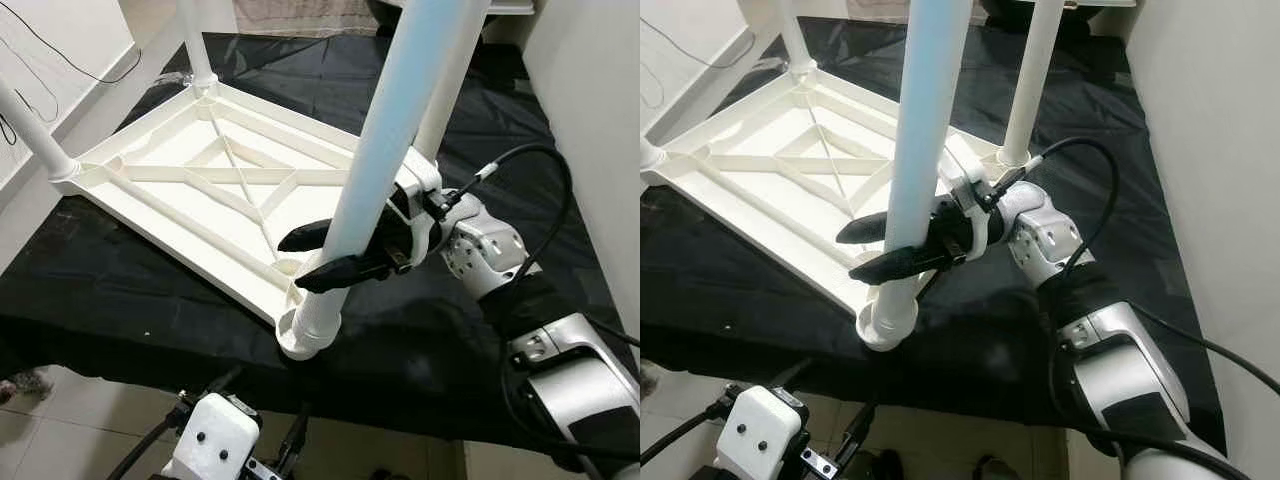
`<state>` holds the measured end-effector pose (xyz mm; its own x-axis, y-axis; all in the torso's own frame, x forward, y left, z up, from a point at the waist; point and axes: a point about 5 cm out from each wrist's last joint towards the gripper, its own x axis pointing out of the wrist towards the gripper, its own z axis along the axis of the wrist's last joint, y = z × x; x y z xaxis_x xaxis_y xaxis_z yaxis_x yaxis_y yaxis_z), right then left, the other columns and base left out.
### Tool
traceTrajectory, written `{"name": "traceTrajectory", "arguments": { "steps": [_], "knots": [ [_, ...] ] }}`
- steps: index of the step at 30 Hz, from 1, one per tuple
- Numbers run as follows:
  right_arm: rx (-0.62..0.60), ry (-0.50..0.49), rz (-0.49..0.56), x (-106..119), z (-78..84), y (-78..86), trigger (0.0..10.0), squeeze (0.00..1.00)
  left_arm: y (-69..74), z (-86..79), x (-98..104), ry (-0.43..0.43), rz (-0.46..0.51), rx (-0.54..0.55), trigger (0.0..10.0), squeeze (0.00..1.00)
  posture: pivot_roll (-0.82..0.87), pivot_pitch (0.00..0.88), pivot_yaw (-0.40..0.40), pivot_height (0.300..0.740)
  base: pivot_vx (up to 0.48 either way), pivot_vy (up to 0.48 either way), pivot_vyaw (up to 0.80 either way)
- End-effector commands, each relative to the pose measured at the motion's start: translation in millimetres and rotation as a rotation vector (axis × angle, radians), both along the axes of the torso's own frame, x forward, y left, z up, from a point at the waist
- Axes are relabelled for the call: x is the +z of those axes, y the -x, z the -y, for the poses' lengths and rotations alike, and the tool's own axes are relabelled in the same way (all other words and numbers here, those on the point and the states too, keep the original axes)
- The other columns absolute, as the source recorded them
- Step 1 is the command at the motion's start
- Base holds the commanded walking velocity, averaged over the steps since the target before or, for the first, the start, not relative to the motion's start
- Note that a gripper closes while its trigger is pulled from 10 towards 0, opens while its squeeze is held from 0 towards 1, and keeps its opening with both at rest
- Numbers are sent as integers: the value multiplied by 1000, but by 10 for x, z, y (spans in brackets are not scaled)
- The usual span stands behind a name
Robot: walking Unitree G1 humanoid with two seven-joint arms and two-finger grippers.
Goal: Building children table
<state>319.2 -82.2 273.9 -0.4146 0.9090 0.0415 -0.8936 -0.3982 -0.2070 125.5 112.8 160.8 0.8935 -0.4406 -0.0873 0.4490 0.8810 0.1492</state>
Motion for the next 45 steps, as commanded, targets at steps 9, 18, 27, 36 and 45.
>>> {"name": "traceTrajectory", "arguments": {
  "steps": [9,18,27,36,45],
  "knots": [
    [45,-20,12,17,-254,-18,10000,0,40,83,-77,16,-31,-14,10000,0,92,243,-13,734,0,0,0],
    [49,33,26,-57,-276,-3,10000,0,56,108,-86,18,-26,-10,10000,0,91,241,-21,734,0,0,0],
    [-10,119,64,-167,-270,-92,10000,0,57,127,-94,15,-18,-8,10000,0,86,237,-22,734,0,0,0],
    [0,156,84,-211,-306,-76,10000,0,48,129,-93,12,-12,-3,10000,0,86,244,-27,734,0,0,0],
    [23,177,122,-334,-478,27,10000,0,38,127,-96,9,-9,2,10000,0,83,253,-25,734,0,0,0]
  ]
}}
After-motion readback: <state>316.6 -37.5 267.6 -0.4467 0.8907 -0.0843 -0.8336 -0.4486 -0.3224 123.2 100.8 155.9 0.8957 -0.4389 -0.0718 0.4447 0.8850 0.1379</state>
